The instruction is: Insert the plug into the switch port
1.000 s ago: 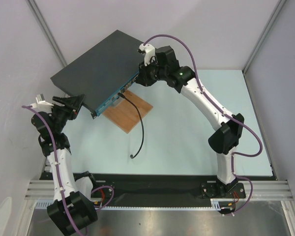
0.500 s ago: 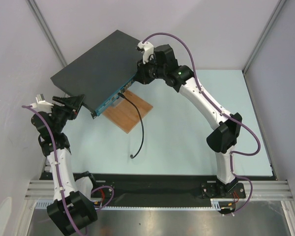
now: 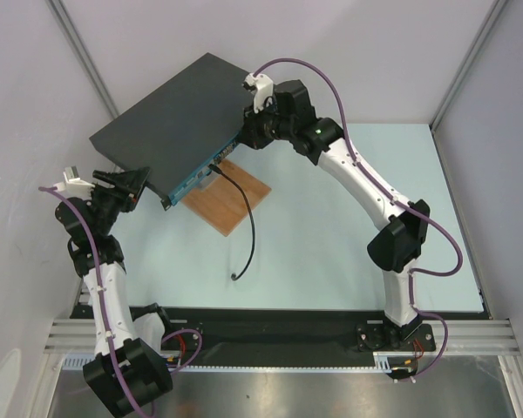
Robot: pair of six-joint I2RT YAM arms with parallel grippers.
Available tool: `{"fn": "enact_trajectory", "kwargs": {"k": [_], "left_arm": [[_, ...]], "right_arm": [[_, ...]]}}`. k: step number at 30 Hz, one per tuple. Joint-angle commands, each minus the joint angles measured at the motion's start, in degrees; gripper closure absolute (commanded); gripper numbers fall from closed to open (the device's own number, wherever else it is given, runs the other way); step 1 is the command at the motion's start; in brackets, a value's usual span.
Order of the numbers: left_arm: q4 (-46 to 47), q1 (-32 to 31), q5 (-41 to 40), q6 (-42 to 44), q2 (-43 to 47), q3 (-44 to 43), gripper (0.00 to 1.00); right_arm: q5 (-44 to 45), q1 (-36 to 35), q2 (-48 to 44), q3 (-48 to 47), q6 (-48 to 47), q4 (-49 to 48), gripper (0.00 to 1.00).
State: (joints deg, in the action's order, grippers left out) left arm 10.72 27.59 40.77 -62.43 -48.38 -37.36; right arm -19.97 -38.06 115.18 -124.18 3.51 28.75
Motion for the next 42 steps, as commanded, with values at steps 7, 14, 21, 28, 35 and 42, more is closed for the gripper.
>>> {"fn": "enact_trajectory", "kwargs": {"k": [7, 14, 21, 28, 35, 42], "left_arm": [[1.1, -1.9, 3.5, 7.5, -0.4, -1.7, 1.0], [0.6, -1.9, 3.6, 8.1, -0.4, -2.3, 1.0], [1.0, -1.8, 3.4, 8.0, -0.4, -2.1, 0.99], [0.9, -1.9, 3.4, 8.1, -0.2, -1.9, 1.0], [1.0, -1.9, 3.4, 8.2, -0.2, -1.7, 1.0], [0.9, -1.9, 3.3, 8.3, -0.2, -1.7, 1.0]], "right_arm": [[-2.8, 2.2, -1.6, -2.4, -0.1, -2.7, 0.77], [-6.6, 2.6, -3.4, -3.6, -5.8, 3.2, 0.65], [-4.4, 1.5, -3.2, -2.0, -9.9, 4.4, 0.67], [-1.4, 0.4, -1.4, -3.7, -9.7, 4.0, 0.71], [-0.5, -0.2, -0.3, -4.1, -9.6, 3.5, 0.73], [-0.2, -0.3, 0.6, -4.6, -9.4, 3.2, 0.75]]}}
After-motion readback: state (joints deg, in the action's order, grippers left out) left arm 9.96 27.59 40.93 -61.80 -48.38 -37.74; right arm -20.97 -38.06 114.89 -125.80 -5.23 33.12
